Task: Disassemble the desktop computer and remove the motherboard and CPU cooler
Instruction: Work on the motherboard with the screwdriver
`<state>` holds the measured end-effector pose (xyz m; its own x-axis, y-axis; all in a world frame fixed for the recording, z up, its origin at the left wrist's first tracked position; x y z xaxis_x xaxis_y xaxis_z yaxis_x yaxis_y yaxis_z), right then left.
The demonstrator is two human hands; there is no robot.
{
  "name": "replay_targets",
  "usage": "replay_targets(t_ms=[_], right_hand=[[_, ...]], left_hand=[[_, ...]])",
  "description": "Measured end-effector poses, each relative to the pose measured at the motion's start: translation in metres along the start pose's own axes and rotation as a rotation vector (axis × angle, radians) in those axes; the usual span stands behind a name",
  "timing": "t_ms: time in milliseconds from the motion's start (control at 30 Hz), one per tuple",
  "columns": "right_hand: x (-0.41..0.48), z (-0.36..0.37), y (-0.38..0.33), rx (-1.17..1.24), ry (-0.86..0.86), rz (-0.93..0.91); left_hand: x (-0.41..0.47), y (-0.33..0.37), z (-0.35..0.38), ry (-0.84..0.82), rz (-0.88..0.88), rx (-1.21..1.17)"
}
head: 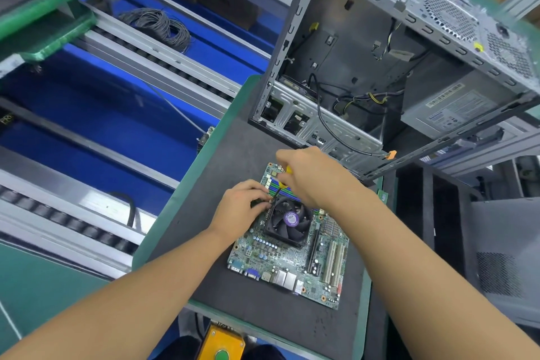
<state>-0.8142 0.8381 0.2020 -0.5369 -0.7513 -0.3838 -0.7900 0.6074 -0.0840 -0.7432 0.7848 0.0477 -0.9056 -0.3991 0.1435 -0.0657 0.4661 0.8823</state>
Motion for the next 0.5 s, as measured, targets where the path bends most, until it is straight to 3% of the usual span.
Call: replay_targets(t_ms=[500], right_hand=[[-0.0024,0.0005,-0.0098,-0.151,-0.095,-0.248]], left_hand=[[0.0015,0.001,0.001,-0.049,0.011,-0.004]])
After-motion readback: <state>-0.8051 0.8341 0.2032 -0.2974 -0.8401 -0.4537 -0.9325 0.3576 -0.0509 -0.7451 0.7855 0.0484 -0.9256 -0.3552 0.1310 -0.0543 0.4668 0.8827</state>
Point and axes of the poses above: each hand's wrist, its own x-axis towards the middle knuckle, its own z-axis out of the palm, y = z × x, the point moved 8 cm from there along x, towards the middle knuckle, and after that the axes turned 2 degrees about -x, right-handed, at the moved point
